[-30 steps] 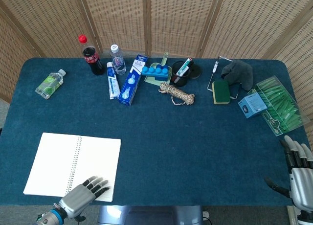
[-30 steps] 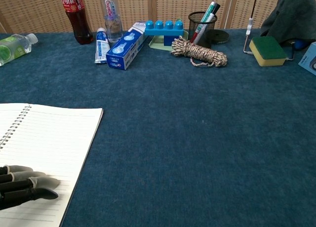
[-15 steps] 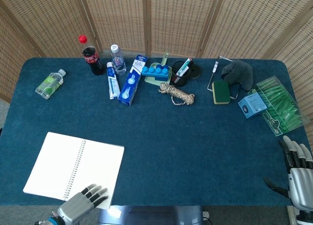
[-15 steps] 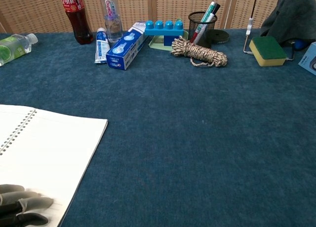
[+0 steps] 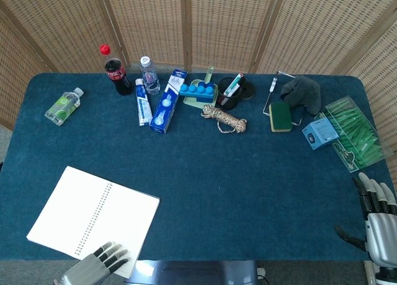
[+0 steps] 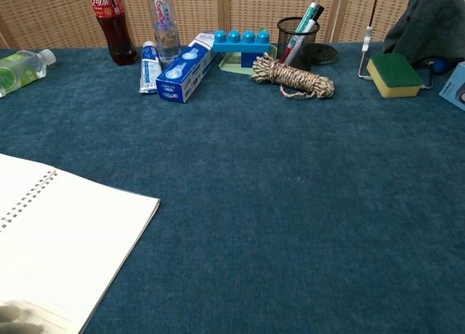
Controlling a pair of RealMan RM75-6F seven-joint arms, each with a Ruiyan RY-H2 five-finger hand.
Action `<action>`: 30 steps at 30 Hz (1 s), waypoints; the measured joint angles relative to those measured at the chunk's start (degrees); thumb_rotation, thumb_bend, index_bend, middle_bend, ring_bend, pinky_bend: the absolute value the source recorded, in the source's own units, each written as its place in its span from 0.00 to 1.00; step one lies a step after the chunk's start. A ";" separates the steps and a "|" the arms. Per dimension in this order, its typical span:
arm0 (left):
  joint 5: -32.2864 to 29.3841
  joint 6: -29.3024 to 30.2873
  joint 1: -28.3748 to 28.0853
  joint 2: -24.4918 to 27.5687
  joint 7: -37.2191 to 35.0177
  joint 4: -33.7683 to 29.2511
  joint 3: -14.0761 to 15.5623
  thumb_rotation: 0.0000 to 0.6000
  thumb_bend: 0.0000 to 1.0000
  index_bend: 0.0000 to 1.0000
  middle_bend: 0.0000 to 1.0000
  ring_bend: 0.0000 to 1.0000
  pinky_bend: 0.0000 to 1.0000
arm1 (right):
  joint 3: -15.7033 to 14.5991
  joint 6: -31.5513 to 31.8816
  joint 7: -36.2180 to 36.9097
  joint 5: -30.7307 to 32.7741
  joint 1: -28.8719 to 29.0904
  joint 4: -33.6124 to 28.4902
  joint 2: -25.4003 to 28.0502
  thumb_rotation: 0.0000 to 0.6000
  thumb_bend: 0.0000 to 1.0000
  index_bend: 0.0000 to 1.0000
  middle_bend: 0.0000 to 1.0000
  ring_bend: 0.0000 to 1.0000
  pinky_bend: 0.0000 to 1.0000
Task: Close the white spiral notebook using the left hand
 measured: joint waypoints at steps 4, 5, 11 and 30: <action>5.66 2.72 0.64 -0.02 -4.63 2.65 0.06 1.00 0.03 0.00 0.00 0.00 0.00 | -0.11 -0.15 -0.31 -0.16 0.04 -0.06 -0.15 1.00 0.00 0.00 0.00 0.00 0.00; 7.31 3.59 0.83 -0.19 -5.76 3.72 0.02 1.00 0.03 0.00 0.00 0.00 0.00 | -0.13 -0.19 -0.38 -0.19 0.05 -0.10 -0.19 1.00 0.00 0.00 0.00 0.00 0.00; 16.82 8.53 2.27 -3.91 -9.96 13.55 -1.05 1.00 0.03 0.00 0.00 0.00 0.00 | -0.20 -0.28 -0.59 -0.22 0.05 -0.09 -0.32 1.00 0.00 0.00 0.00 0.00 0.00; 26.89 15.73 5.46 -17.90 -14.86 34.20 -4.25 1.00 0.03 0.00 0.00 0.00 0.00 | -0.17 0.11 0.15 -0.29 -0.13 0.08 -0.03 1.00 0.00 0.00 0.00 0.00 0.00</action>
